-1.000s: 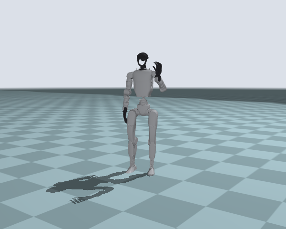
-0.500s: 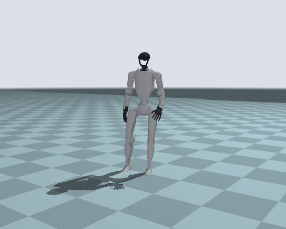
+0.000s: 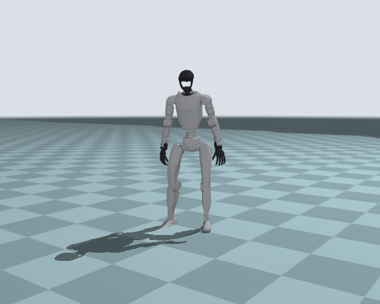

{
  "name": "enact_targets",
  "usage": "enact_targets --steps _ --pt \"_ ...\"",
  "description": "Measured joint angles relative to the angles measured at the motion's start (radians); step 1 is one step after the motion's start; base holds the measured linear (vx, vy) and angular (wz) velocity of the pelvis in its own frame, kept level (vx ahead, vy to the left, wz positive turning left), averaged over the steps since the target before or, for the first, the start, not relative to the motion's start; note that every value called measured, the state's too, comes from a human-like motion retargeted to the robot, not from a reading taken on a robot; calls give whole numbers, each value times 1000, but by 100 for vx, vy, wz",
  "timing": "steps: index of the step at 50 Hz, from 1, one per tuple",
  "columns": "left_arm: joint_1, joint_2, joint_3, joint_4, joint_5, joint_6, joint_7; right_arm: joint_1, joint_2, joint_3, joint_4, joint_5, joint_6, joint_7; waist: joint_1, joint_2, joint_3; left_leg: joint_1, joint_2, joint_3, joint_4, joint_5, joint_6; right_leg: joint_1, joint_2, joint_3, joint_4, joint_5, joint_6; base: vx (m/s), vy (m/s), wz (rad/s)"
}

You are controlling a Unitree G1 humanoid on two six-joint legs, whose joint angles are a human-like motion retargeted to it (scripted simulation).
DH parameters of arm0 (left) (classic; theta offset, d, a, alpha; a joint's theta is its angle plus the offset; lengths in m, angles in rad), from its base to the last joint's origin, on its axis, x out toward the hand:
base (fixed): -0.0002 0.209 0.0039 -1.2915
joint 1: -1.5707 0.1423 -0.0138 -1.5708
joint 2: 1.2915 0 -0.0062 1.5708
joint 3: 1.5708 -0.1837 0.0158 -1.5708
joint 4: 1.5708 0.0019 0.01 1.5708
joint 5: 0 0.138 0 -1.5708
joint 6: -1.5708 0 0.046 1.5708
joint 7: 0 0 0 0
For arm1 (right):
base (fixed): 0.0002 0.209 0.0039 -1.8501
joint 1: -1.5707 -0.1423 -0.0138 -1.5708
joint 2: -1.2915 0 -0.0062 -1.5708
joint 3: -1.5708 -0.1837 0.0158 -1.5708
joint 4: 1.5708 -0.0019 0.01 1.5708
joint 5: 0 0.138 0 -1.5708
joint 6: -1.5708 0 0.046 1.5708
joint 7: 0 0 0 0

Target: In place motions

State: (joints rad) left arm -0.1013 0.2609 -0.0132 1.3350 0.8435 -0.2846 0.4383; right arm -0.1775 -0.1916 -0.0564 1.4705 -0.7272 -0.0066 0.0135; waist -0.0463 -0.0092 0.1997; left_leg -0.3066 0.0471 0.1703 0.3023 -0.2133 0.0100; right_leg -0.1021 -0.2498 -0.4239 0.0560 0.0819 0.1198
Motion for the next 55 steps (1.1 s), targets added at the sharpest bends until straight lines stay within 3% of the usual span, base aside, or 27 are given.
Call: enact_targets --steps 3,5,10,13,18,29,35,40,43,48,52,55 --pt "-94 -16 -30 -32 0 25 -40 -72 -17 1 -41 8 -18 -15 36 21 85 -3 58 106 -5 46 -8 -54 6 31 75 -23 -1 -26 -3 -47" --pt "-157 -27 -44 -64 -30 22 -55 -152 -27 11 -64 16 -29 -35 68 52 135 -13 107 152 -34 81 -62 -141 40 96 168 -57 -2 -43 7 -126" --pt "-334 50 -104 -165 -85 -35 -66 -354 -43 49 -164 25 -69 -71 33 47 177 -335 202 176 278 -8 -53 -418 34 156 375 -123 -3 -41 7 -50" --pt "-465 111 -123 -220 -3 -54 -103 -441 -74 39 -232 44 -90 -63 28 68 198 -501 237 164 441 -54 -12 -582 34 143 537 -171 -8 -30 -8 23" --pt "-664 187 -202 -280 43 -85 -53 -563 -115 35 -318 39 -100 -96 78 14 207 -762 260 170 751 -149 68 -889 26 244 848 -244 -16 -17 -6 -27" --pt "-866 255 -196 -365 0 -143 24 -798 -197 147 -459 72 -169 -231 78 -20 214 -1215 330 116 1320 -225 241 -1369 74 255 1385 -322 -120 -5 2 -18" --pt "-836 296 -180 -366 -8 -158 33 -828 -214 216 -473 57 -197 -290 128 -57 310 -1247 455 58 1612 -290 252 -1425 142 249 1652 -377 -187 10 -8 -69" --pt "-756 296 -168 -371 -17 -171 66 -785 -229 249 -479 34 -209 -344 156 -94 320 -1251 508 53 1752 -330 252 -1459 168 262 1785 -391 -247 6 -3 -32" --pt "-741 285 -151 -358 -42 -199 93 -786 -226 225 -459 18 -206 -373 156 -89 320 -1247 505 58 1748 -327 252 -1456 171 262 1788 -392 -254 0 0 0" --pt "-766 290 -108 -346 -49 -254 130 -832 -200 146 -393 40 -215 -360 134 -52 293 -1231 454 60 1582 -277 252 -1398 162 250 1625 -348 -210 -1 -1 28" --pt "-713 291 -98 -350 -73 -263 95 -778 -208 116 -387 39 -204 -301 95 -23 159 -1219 377 100 1357 -227 251 -1353 131 280 1392 -287 -124 -10 9 55" --pt "-629 272 -81 -342 -66 -244 50 -686 -199 100 -363 29 -204 -292 76 -12 118 -1098 319 126 1160 -181 216 -1218 118 306 1190 -238 -67 2 12 38"
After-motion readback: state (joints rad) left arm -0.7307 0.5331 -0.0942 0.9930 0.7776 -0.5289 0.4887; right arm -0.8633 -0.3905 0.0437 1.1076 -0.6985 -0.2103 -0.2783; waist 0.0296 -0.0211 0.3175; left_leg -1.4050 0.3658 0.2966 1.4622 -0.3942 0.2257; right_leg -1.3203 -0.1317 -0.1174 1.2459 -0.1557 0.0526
